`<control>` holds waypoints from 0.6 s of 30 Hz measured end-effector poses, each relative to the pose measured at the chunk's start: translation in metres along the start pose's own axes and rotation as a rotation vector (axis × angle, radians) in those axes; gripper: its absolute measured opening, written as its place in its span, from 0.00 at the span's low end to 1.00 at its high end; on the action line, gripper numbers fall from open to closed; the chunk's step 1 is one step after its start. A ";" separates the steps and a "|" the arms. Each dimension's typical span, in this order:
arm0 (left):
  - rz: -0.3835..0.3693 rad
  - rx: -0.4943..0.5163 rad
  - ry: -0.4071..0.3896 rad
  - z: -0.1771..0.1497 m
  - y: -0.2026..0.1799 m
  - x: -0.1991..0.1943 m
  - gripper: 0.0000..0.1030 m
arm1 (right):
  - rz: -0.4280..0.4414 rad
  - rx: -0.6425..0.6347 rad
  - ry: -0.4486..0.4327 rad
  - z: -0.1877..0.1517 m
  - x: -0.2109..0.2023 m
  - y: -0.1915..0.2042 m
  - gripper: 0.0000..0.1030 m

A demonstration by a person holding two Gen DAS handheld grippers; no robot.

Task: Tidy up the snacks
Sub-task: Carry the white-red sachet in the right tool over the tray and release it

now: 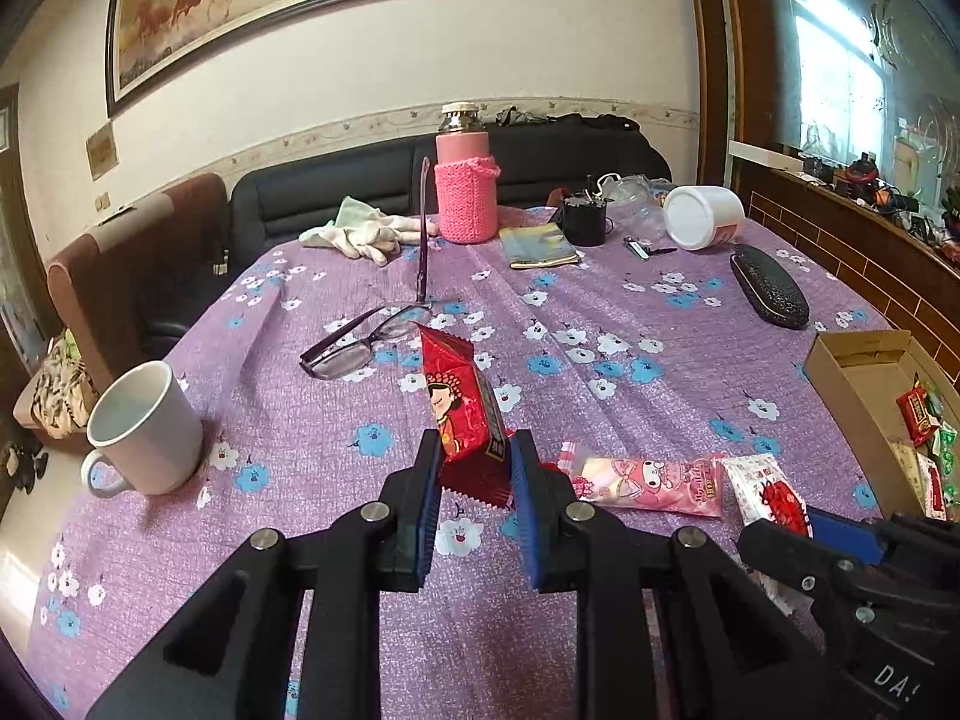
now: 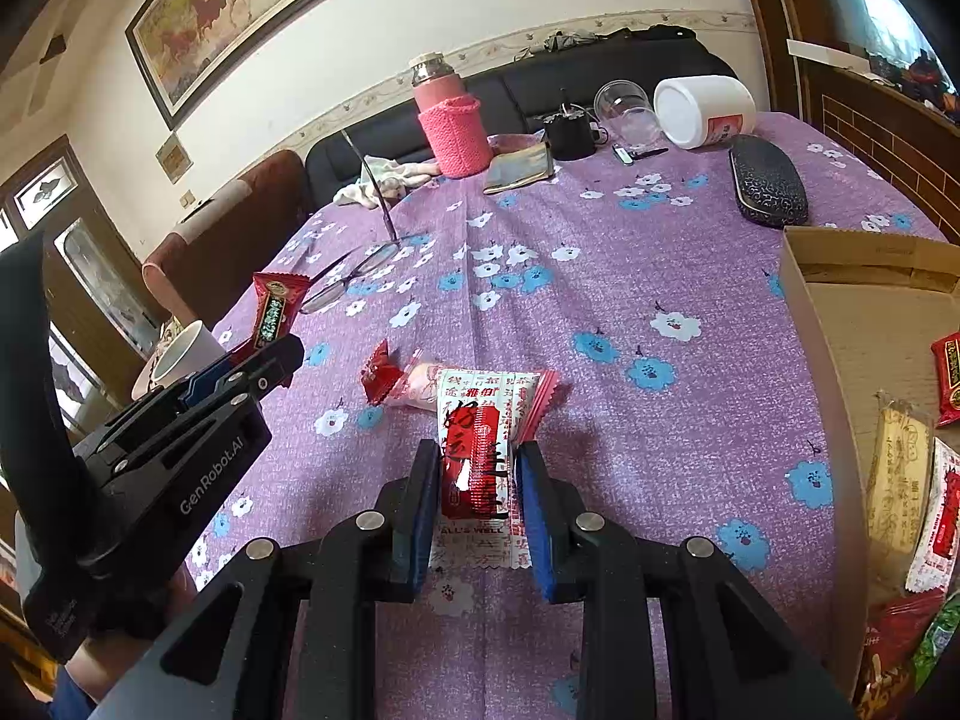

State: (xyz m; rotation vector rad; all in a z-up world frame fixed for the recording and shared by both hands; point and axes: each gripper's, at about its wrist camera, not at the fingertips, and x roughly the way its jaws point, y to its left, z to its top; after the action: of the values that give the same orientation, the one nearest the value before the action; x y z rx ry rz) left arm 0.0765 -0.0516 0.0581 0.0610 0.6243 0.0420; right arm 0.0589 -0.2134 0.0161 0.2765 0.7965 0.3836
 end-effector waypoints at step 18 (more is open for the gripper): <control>0.025 0.068 -0.077 0.000 -0.014 -0.018 0.21 | -0.015 0.033 -0.024 0.002 -0.008 -0.008 0.28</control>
State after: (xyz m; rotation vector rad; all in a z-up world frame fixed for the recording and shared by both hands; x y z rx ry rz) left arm 0.0621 -0.0668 0.0674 0.1351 0.5477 0.0422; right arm 0.0572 -0.2245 0.0191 0.3055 0.7812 0.3521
